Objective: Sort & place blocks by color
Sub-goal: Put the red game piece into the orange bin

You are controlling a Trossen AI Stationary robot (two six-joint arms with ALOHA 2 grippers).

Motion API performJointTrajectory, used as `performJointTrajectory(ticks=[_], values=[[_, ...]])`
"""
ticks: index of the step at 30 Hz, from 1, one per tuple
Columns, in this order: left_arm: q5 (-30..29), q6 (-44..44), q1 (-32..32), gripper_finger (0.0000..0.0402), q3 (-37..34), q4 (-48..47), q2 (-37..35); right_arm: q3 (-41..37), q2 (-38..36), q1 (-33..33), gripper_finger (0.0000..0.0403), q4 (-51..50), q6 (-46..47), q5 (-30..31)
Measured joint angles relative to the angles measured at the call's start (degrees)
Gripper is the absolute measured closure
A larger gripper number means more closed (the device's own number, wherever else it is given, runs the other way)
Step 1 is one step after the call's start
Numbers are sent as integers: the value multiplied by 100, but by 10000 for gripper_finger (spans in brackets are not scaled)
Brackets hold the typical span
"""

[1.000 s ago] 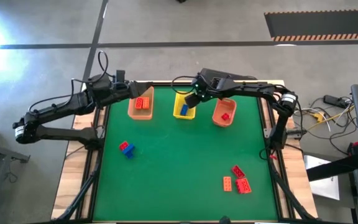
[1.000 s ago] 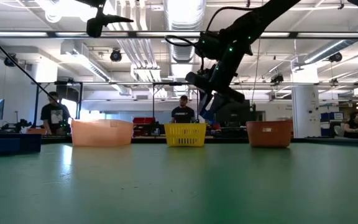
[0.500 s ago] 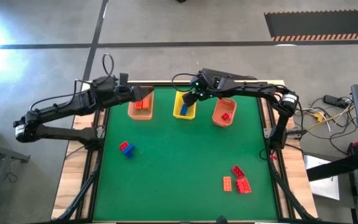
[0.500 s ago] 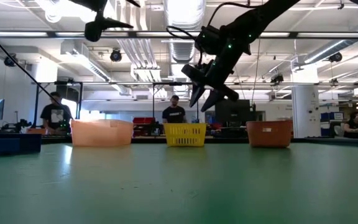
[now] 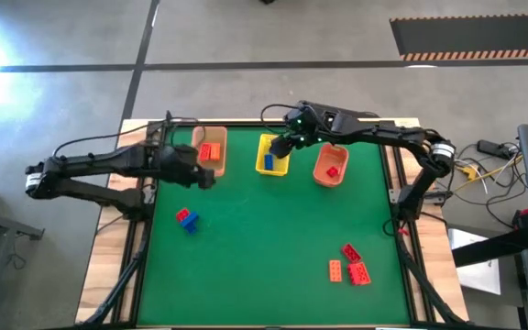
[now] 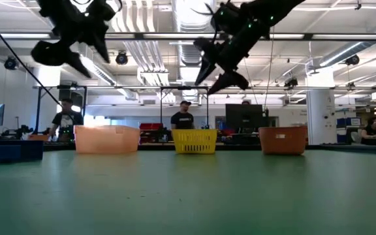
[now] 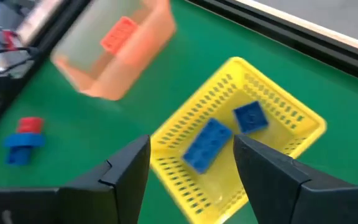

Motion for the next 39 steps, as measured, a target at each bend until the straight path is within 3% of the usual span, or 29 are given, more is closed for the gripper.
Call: performJointTrajectory(ticks=[4,11,18,22,33,39], values=[[94,-20,-259,162,0,-248,377,0,-325,277,192,-113,269,-422],[128,89,-392,162,0,134,1069,2,-875,1008,193,-1836,1409,-2462],[156,628,-392,162,85,445,1498,-93,-1043,2277,193,-4186,1915,-1990],[159,767,-390,162,96,444,1517,-382,-1027,2886,193,-4776,2475,-1947],[67,800,-387,162,149,473,1236,-1424,-996,3918,190,-4627,3542,-2221],[56,892,-387,162,148,573,1167,-1937,-948,4171,142,-3655,3675,-2199]])
